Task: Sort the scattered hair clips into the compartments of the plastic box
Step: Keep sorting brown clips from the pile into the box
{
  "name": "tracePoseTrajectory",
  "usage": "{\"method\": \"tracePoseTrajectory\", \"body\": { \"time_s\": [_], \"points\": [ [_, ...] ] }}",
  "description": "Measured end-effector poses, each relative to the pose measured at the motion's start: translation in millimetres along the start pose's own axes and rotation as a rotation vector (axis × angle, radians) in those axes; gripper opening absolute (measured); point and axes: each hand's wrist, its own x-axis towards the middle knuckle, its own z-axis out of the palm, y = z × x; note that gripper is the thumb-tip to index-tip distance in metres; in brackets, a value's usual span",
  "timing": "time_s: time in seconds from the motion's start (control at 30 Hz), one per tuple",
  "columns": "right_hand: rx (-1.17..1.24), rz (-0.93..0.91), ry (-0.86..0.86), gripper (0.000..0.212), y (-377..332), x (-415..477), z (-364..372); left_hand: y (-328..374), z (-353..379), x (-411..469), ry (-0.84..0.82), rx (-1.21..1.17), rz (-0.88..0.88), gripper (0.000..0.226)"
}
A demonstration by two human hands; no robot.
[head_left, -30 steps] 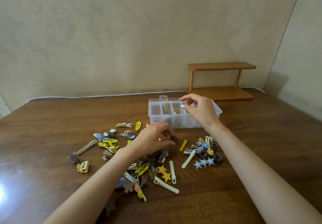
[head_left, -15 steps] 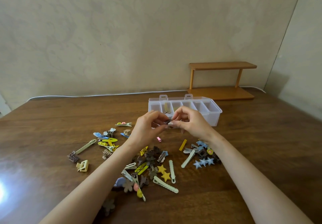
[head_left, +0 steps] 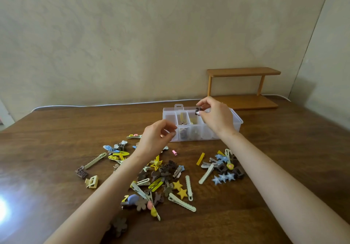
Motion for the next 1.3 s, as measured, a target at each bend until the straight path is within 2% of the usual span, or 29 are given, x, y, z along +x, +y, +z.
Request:
{"method": "tracePoseTrajectory", "body": {
  "time_s": [0.13, 0.23, 0.3, 0.47, 0.7, 0.87, 1.1, 1.17, 1.3],
  "points": [
    [-0.122, -0.008, -0.096, 0.023, 3, 4, 5, -1, -9, 1, -0.230, 0.091, -0.007, 0.008],
    [-0.107, -0.033, -0.060, 0.020, 4, -3, 3, -2, -19, 1, -0.505, 0.137, -0.046, 0.014],
    [-0.041, -0.042, -0.014, 0.017, 3, -9, 0, -4, -24, 2, -0.629, 0.176, -0.073, 0.022],
    [0.120, -0.070, 0.084, 0.015, 0, -27, -1, -6, -26, 1, -0.706, 0.227, -0.057, 0.012],
    [0.173, -0.081, 0.062, 0.016, 5, -41, 6, -7, -23, 3, -0.568, 0.244, 0.024, 0.013],
    [0.173, -0.081, 0.018, 0.013, 3, -45, 6, -9, -16, 1, -0.629, 0.206, -0.042, 0.024],
    [0.185, -0.078, -0.051, 0.013, 0, -48, 8, -9, -12, -1, -0.598, 0.305, 0.047, 0.021],
    [0.187, -0.079, -0.056, 0.013, 0, -48, 8, -6, -12, 0, -0.478, 0.249, 0.086, 0.017],
    [0.192, -0.072, -0.056, 0.014, 1, -48, 7, -2, -14, 16, -0.008, 0.179, 0.105, 0.013]
  ]
}}
